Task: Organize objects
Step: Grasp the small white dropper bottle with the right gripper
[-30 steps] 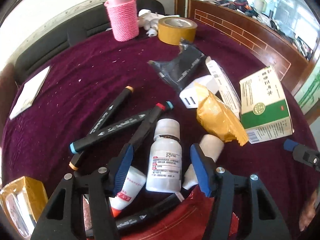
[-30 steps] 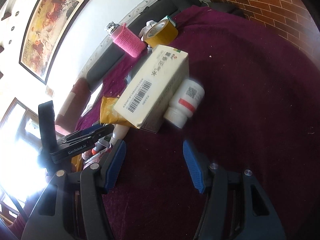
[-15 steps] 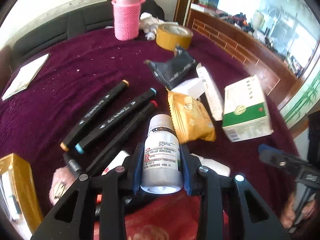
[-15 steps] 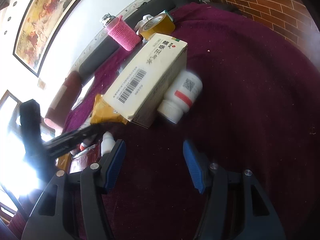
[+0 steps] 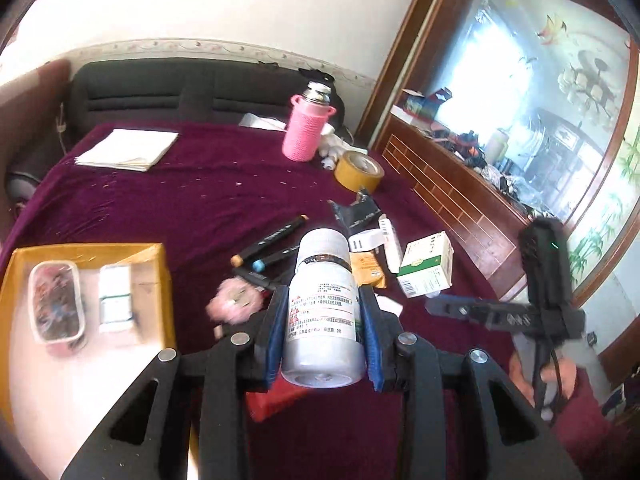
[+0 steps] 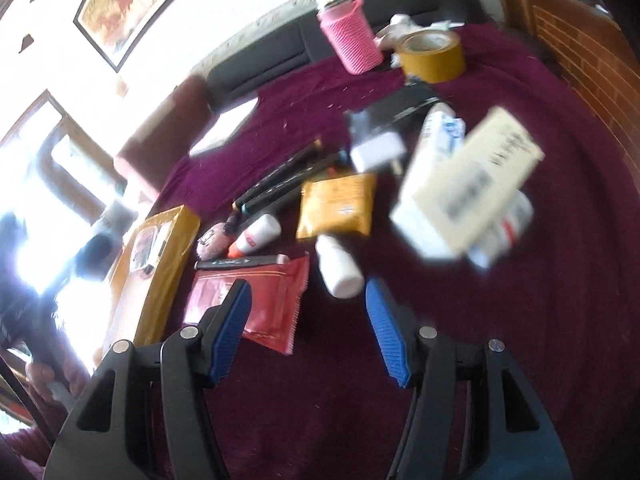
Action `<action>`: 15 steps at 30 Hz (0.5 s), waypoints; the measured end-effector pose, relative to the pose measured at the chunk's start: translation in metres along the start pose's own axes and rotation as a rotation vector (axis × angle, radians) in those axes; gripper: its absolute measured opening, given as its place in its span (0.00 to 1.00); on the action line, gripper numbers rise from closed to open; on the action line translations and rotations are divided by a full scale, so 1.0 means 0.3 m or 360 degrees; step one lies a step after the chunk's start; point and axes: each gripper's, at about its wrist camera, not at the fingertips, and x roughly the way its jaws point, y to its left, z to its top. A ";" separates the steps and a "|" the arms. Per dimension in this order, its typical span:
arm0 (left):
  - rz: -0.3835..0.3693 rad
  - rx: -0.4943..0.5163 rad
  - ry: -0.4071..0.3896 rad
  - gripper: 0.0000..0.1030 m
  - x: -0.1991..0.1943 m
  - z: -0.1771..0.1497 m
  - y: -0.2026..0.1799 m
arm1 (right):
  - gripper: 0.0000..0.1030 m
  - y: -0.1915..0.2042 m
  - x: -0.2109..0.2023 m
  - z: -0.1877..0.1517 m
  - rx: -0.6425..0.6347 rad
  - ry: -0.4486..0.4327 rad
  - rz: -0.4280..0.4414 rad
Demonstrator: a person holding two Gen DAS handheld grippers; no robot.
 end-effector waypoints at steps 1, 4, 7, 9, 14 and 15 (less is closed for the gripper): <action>0.0022 -0.0010 -0.0014 0.28 -0.028 -0.016 0.020 | 0.57 0.016 0.034 0.023 -0.0017 0.0044 -0.0028; 0.0062 -0.0078 -0.0045 0.28 -0.112 -0.063 0.089 | 0.46 0.055 0.133 0.066 -0.0102 0.0130 -0.0184; 0.0103 -0.0169 -0.0059 0.28 -0.175 -0.102 0.182 | 0.40 0.083 0.211 0.075 -0.0188 0.0213 -0.0322; 0.0141 -0.0222 -0.0066 0.28 -0.203 -0.126 0.233 | 0.33 0.091 0.267 0.079 -0.0252 0.0252 -0.0479; 0.0183 -0.0324 -0.0094 0.28 -0.265 -0.174 0.335 | 0.23 0.085 0.345 0.074 -0.0288 0.0340 -0.0716; 0.0196 -0.0333 -0.0103 0.28 -0.272 -0.184 0.348 | 0.23 0.086 0.346 0.074 -0.0295 0.0320 -0.0730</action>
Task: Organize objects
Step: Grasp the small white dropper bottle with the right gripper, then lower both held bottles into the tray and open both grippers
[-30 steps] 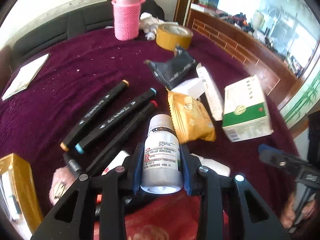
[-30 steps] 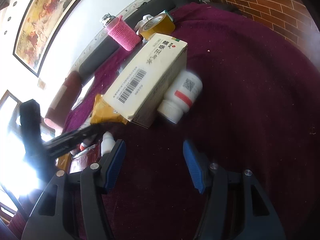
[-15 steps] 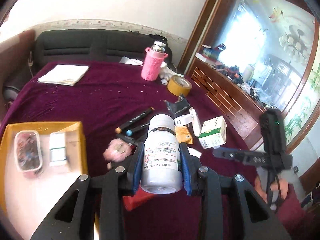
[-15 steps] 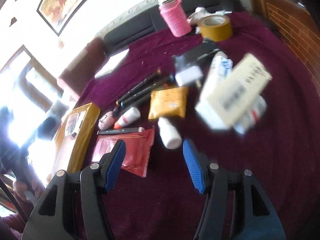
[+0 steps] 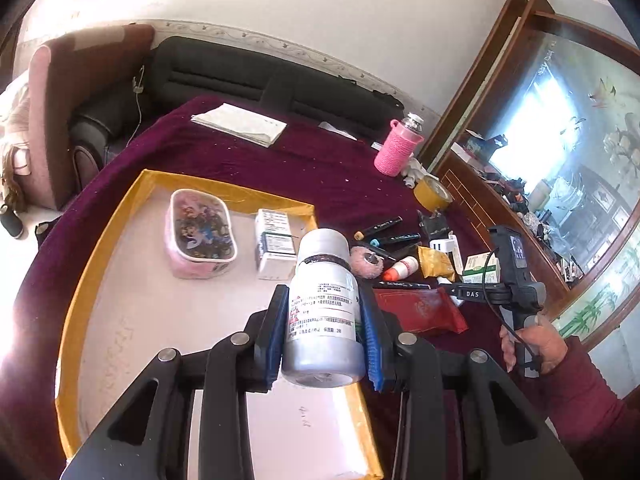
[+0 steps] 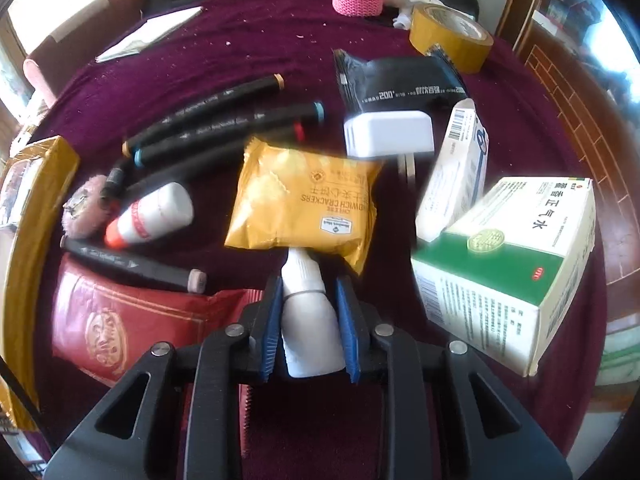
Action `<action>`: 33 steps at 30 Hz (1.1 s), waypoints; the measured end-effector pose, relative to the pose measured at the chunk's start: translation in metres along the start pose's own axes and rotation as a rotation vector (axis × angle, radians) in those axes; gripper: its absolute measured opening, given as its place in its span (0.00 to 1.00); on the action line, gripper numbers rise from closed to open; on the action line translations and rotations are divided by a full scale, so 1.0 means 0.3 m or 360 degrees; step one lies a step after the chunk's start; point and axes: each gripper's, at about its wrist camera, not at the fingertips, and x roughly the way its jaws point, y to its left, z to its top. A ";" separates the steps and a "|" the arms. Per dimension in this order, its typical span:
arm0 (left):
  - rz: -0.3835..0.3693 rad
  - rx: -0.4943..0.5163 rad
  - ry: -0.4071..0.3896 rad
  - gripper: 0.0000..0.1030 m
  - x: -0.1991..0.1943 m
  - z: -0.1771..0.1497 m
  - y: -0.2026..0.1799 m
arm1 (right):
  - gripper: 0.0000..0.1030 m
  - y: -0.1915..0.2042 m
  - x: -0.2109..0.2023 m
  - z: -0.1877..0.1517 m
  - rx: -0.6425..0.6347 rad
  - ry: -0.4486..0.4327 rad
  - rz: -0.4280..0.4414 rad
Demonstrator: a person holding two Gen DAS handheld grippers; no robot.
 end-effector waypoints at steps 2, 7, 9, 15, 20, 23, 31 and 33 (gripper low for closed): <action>0.0010 -0.0025 -0.0015 0.28 -0.018 -0.010 0.025 | 0.22 -0.007 -0.005 -0.002 0.0027 0.0012 -0.0001; 0.0069 -0.0048 -0.0038 0.28 -0.050 -0.027 0.090 | 0.22 -0.061 -0.079 -0.010 0.0175 -0.0061 0.0107; 0.0102 -0.0047 -0.0042 0.28 -0.057 -0.021 0.123 | 0.22 -0.072 -0.145 -0.014 0.0225 -0.0124 0.0194; 0.0253 -0.0023 -0.0028 0.28 -0.025 0.055 0.227 | 0.23 0.091 -0.287 0.030 0.0122 -0.0227 0.0478; 0.0388 -0.0004 0.0030 0.29 0.068 0.132 0.320 | 0.23 0.376 -0.275 0.077 -0.0030 -0.0175 0.0713; 0.0437 -0.0005 0.0107 0.29 0.161 0.155 0.368 | 0.23 0.540 -0.218 0.100 -0.0073 -0.0110 0.0830; 0.0479 -0.0066 0.0208 0.29 0.295 0.165 0.446 | 0.23 0.881 -0.045 0.122 -0.0083 0.0037 0.0897; 0.0484 -0.0076 0.0203 0.28 0.299 0.169 0.446 | 0.23 0.916 -0.023 0.135 -0.0079 0.0002 0.0816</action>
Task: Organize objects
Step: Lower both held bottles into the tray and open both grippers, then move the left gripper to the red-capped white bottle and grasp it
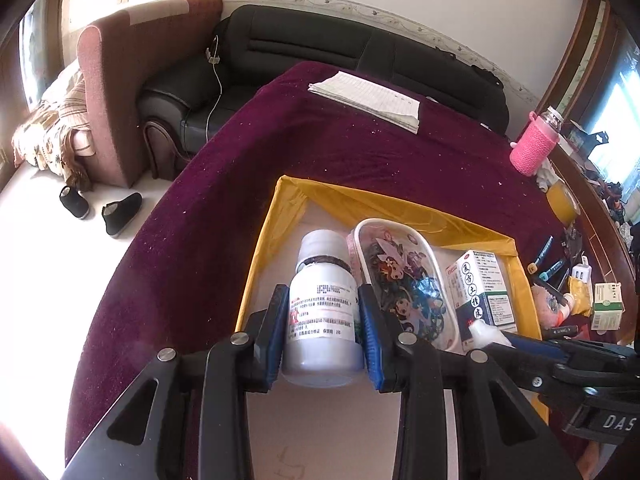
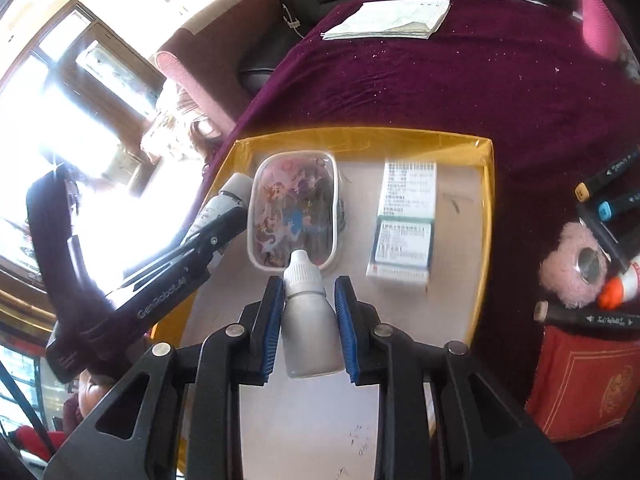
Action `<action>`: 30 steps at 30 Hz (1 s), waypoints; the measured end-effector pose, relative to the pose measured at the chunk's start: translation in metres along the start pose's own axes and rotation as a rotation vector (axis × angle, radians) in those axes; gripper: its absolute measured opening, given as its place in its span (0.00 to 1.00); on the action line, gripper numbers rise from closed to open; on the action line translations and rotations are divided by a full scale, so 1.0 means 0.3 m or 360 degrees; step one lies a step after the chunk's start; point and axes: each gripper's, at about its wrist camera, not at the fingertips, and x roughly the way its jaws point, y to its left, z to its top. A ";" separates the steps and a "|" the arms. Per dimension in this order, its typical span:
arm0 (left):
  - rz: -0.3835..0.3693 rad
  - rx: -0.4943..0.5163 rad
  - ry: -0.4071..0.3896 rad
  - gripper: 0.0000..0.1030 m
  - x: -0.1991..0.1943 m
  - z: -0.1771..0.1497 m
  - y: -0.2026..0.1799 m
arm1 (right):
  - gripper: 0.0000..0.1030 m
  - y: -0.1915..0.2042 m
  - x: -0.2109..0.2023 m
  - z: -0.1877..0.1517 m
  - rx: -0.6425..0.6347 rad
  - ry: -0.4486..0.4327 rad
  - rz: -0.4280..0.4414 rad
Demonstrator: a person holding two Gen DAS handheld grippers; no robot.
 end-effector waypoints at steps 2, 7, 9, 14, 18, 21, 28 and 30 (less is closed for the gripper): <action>-0.0015 -0.0039 -0.0016 0.30 -0.009 0.001 0.007 | 0.23 0.004 0.015 0.011 -0.0003 -0.0036 -0.0073; -0.0126 -0.0159 -0.0015 0.37 -0.022 0.009 0.040 | 0.23 -0.020 0.027 0.045 -0.0002 -0.0118 -0.0239; -0.0155 -0.0205 -0.0028 0.40 -0.038 0.009 0.048 | 0.23 -0.022 0.034 0.065 0.0002 -0.0115 -0.0262; -0.0212 -0.0284 -0.0092 0.55 -0.108 0.002 0.058 | 0.24 -0.016 0.033 0.093 -0.0036 -0.0141 -0.0295; -0.0225 -0.0316 -0.0151 0.59 -0.182 -0.008 0.058 | 0.29 -0.003 -0.039 0.087 -0.0054 -0.0206 -0.0295; -0.0212 -0.0301 -0.0199 0.59 -0.238 -0.031 0.033 | 0.39 -0.012 -0.140 0.060 -0.0068 -0.0292 -0.0319; -0.0188 -0.0129 -0.0340 0.65 -0.377 -0.137 -0.166 | 0.44 -0.102 -0.382 -0.122 -0.0113 -0.0596 -0.0621; -0.0210 -0.0028 -0.0362 0.69 -0.405 -0.168 -0.248 | 0.64 -0.171 -0.466 -0.195 -0.0083 -0.0771 -0.0740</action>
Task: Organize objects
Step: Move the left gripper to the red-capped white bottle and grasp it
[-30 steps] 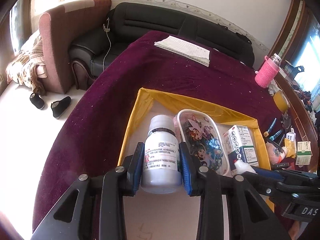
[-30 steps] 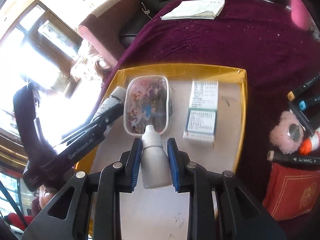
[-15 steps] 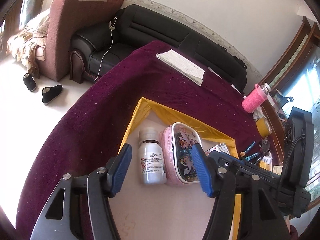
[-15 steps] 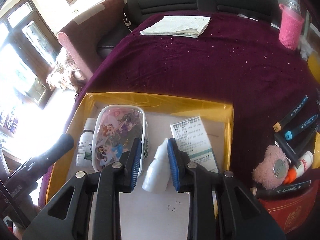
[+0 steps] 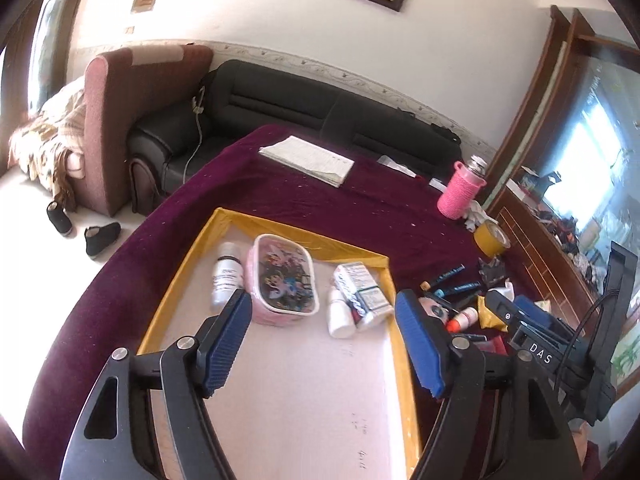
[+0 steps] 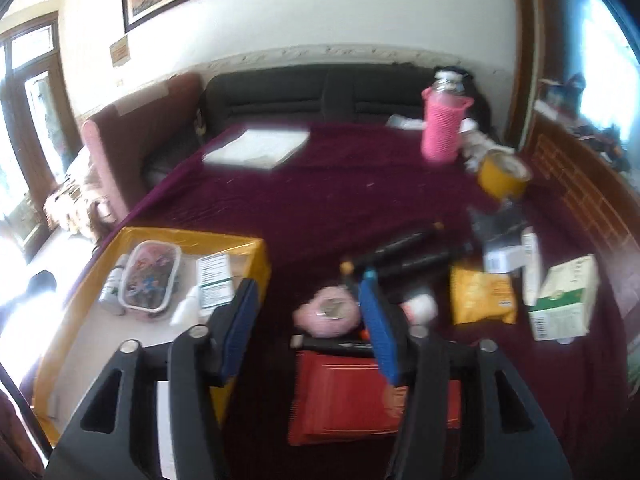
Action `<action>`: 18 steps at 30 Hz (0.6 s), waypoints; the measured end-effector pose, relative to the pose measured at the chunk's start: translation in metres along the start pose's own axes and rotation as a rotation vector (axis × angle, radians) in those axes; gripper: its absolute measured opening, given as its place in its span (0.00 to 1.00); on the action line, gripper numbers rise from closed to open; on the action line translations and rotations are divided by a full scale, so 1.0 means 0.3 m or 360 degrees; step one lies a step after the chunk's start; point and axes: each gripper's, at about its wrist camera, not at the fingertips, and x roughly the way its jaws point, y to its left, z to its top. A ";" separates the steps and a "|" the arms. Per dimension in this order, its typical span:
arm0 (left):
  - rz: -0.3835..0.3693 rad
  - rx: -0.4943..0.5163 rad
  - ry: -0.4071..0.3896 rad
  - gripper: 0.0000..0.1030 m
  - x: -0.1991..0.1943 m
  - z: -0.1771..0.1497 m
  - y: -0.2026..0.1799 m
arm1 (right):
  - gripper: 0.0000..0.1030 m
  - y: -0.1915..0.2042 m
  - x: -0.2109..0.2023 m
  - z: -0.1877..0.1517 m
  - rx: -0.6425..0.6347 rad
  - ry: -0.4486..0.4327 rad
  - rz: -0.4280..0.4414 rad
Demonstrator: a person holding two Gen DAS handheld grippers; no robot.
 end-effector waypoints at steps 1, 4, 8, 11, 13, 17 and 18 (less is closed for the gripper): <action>-0.0031 0.0030 0.0007 0.71 -0.002 -0.007 -0.034 | 0.81 -0.068 -0.020 -0.023 0.0042 -0.0053 -0.0019; -0.0126 0.0105 0.0087 0.71 0.017 -0.037 -0.139 | 0.82 -0.299 -0.028 -0.076 0.0283 -0.0002 -0.0090; -0.0158 0.0203 0.0179 0.71 0.061 -0.061 -0.267 | 0.82 -0.577 -0.035 -0.139 0.0578 0.0019 -0.0107; -0.0184 0.0223 0.0264 0.71 0.105 -0.065 -0.338 | 0.82 -0.688 -0.051 -0.161 0.0614 -0.0029 -0.0155; -0.0175 0.0242 0.0316 0.71 0.140 -0.068 -0.383 | 0.82 -0.733 -0.059 -0.169 0.0619 -0.0065 -0.0170; -0.0101 0.0385 0.0366 0.71 0.212 -0.089 -0.484 | 0.81 -0.793 -0.062 -0.197 0.0677 -0.0124 -0.0137; -0.0095 0.0425 0.0381 0.71 0.237 -0.098 -0.511 | 0.81 -0.799 -0.050 -0.202 0.0689 -0.0125 -0.0125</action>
